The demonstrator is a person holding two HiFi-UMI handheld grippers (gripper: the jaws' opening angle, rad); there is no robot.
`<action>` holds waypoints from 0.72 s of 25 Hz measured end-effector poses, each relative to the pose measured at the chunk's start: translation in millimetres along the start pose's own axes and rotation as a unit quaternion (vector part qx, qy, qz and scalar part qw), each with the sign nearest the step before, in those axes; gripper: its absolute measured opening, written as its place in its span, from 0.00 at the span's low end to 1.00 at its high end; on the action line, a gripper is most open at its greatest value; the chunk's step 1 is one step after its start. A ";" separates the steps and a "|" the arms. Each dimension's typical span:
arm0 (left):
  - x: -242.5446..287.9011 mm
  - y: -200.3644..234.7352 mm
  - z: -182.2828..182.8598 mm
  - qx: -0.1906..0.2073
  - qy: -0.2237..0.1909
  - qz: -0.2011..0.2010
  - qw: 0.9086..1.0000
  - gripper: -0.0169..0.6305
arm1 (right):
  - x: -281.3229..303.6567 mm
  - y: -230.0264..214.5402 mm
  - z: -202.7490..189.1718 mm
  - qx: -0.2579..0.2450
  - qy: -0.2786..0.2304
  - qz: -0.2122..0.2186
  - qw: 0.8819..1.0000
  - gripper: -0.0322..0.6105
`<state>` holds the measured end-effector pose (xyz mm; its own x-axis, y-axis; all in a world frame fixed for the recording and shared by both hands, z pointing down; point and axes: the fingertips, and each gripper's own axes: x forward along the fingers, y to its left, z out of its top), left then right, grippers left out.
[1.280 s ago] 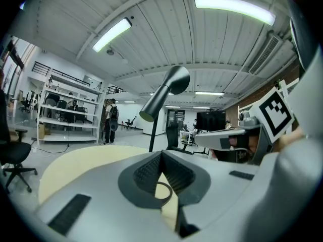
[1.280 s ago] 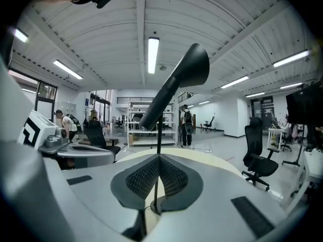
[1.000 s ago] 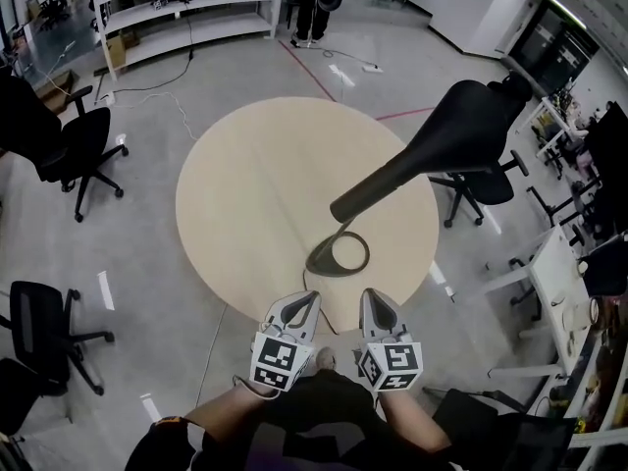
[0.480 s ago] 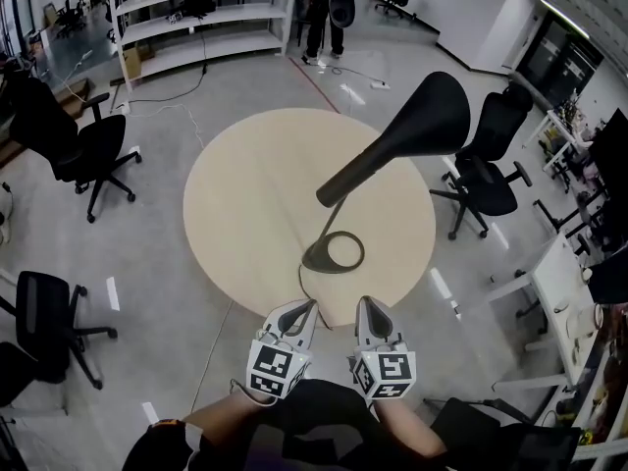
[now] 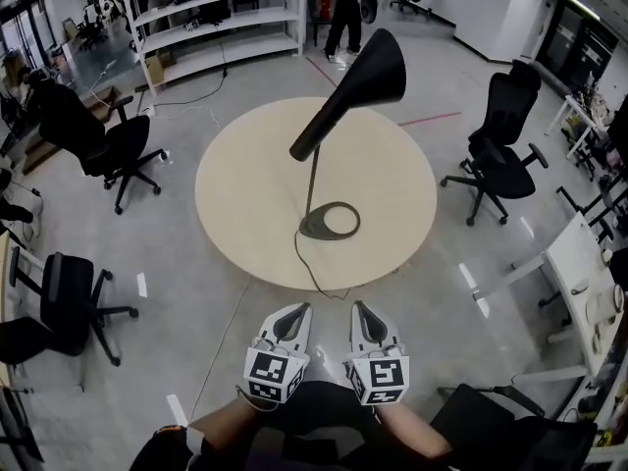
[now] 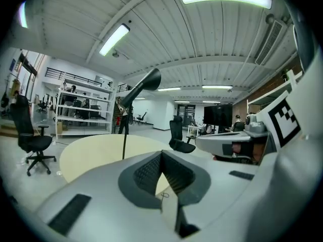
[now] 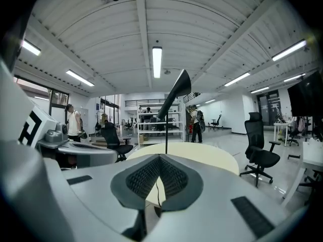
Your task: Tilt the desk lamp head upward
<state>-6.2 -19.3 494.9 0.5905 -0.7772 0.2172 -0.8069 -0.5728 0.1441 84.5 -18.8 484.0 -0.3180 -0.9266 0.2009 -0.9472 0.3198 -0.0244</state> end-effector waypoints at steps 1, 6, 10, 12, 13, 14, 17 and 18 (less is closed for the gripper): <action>-9.1 -7.7 -4.7 0.000 0.001 0.010 1.000 0.10 | -10.9 3.0 -3.2 -0.002 -0.001 0.007 1.000 0.07; -48.1 -41.0 -15.6 0.005 0.010 0.044 0.999 0.10 | -55.2 14.0 -8.6 0.002 -0.005 0.036 0.999 0.07; -68.1 -57.2 -13.6 0.013 0.002 0.057 0.998 0.10 | -77.5 18.7 -10.6 0.001 -0.012 0.046 0.999 0.07; -76.7 -59.2 -14.4 0.014 0.000 0.057 0.998 0.10 | -84.3 26.2 -8.3 -0.001 -0.015 0.048 0.999 0.07; -80.8 -59.2 -15.9 0.014 0.001 0.056 0.998 0.10 | -87.2 31.0 -8.1 -0.003 -0.016 0.049 0.999 0.07; -84.8 -59.0 -17.7 0.014 0.002 0.055 0.998 0.10 | -89.8 36.3 -8.8 -0.004 -0.015 0.049 0.999 0.07; -99.5 -52.8 -21.9 0.015 0.001 0.050 0.999 0.10 | -93.7 57.0 -12.3 -0.007 -0.009 0.048 0.999 0.07; -106.0 -47.4 -22.6 0.015 0.000 0.050 0.999 0.10 | -93.3 66.2 -13.3 -0.008 -0.007 0.047 0.999 0.07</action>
<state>-30.9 96.2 486.8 0.5071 -0.8307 0.2298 -0.8611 -0.4998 0.0932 52.0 91.4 476.7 -0.4067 -0.8946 0.1854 -0.9121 0.4091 -0.0271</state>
